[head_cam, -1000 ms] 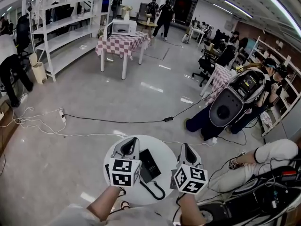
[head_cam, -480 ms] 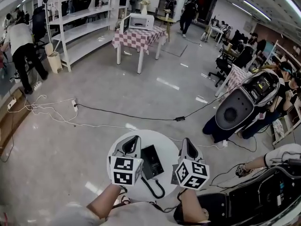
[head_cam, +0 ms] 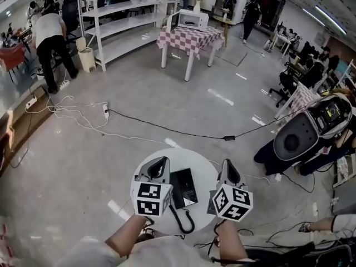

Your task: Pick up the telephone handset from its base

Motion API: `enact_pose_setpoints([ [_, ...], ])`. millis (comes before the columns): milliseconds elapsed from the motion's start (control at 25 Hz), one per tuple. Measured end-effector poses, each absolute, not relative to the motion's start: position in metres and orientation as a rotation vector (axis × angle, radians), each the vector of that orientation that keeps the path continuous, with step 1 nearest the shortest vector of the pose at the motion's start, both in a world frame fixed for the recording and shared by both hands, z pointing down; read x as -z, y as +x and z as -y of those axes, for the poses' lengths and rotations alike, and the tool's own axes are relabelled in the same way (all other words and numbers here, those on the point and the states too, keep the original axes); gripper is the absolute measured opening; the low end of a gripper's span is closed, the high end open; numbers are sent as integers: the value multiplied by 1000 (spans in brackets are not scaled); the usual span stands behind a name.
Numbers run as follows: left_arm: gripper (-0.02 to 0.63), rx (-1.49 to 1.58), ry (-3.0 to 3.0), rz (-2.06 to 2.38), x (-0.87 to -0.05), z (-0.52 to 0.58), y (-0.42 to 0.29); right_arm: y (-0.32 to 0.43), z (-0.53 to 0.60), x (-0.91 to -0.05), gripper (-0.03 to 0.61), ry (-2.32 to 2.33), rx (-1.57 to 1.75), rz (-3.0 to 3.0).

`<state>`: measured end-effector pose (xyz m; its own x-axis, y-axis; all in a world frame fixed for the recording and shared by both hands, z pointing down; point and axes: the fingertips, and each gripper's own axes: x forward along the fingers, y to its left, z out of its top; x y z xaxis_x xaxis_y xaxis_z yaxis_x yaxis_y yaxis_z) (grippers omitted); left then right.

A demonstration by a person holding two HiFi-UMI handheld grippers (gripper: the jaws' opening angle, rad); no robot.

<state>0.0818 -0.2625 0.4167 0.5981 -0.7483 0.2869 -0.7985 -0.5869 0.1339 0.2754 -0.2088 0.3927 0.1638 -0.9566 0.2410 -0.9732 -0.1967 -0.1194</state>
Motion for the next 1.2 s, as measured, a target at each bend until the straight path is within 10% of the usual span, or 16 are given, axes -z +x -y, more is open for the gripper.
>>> enact_pose_setpoints([
  [1200,5,-674,2292,1284,-562,188,57,262,158,-545,25,2067,-754,1936],
])
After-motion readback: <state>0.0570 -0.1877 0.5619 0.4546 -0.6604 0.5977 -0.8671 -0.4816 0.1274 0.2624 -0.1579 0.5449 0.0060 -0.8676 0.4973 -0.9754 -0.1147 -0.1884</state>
